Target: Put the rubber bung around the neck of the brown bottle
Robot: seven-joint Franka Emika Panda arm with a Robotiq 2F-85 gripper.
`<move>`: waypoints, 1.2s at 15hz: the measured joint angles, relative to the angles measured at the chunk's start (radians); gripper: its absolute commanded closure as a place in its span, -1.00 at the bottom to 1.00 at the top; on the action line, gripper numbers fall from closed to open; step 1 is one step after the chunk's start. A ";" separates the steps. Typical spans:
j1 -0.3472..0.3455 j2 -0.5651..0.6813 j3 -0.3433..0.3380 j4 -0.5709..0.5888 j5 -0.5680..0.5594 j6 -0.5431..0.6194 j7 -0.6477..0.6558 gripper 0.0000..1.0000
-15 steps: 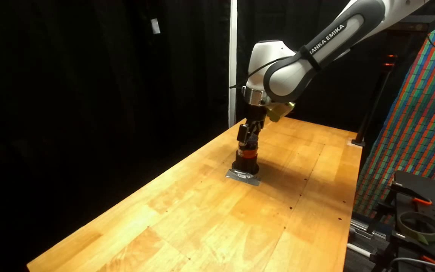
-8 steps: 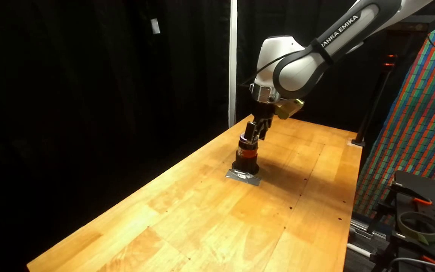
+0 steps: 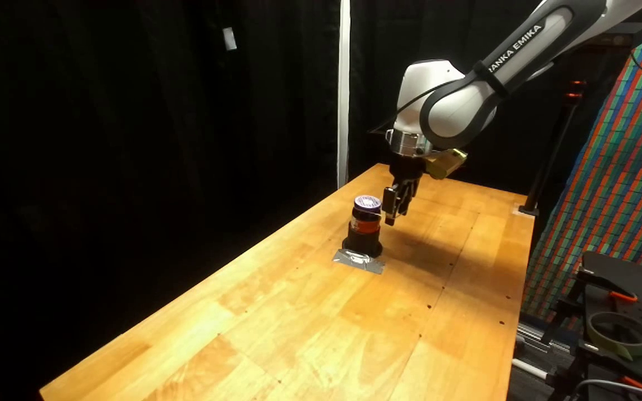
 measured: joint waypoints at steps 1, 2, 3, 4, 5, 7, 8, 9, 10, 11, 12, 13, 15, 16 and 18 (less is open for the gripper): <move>-0.006 -0.003 0.001 -0.021 0.010 0.037 -0.008 0.33; -0.012 -0.007 0.004 -0.046 0.027 0.089 -0.018 0.46; -0.019 -0.011 0.008 -0.074 0.045 0.150 -0.030 0.60; -0.029 -0.016 0.017 -0.107 0.069 0.222 -0.046 0.77; -0.043 -0.022 0.032 -0.144 0.098 0.303 -0.066 0.85; -0.087 -0.030 0.084 -0.219 0.159 0.470 -0.117 0.93; -0.123 -0.032 0.124 -0.256 0.185 0.549 -0.146 0.96; -0.168 -0.033 0.176 -0.288 0.209 0.616 -0.174 0.92; -0.228 -0.032 0.243 -0.319 0.231 0.680 -0.201 0.89; -0.296 -0.031 0.318 -0.344 0.237 0.736 -0.215 0.88; -0.371 -0.025 0.399 -0.366 0.233 0.792 -0.217 0.83; -0.444 -0.014 0.477 -0.385 0.216 0.849 -0.216 0.87; -0.589 0.024 0.617 -0.424 0.131 0.973 -0.200 0.85; -0.658 0.049 0.670 -0.447 0.073 1.033 -0.187 0.86; -0.770 0.101 0.730 -0.492 -0.047 1.141 -0.174 0.87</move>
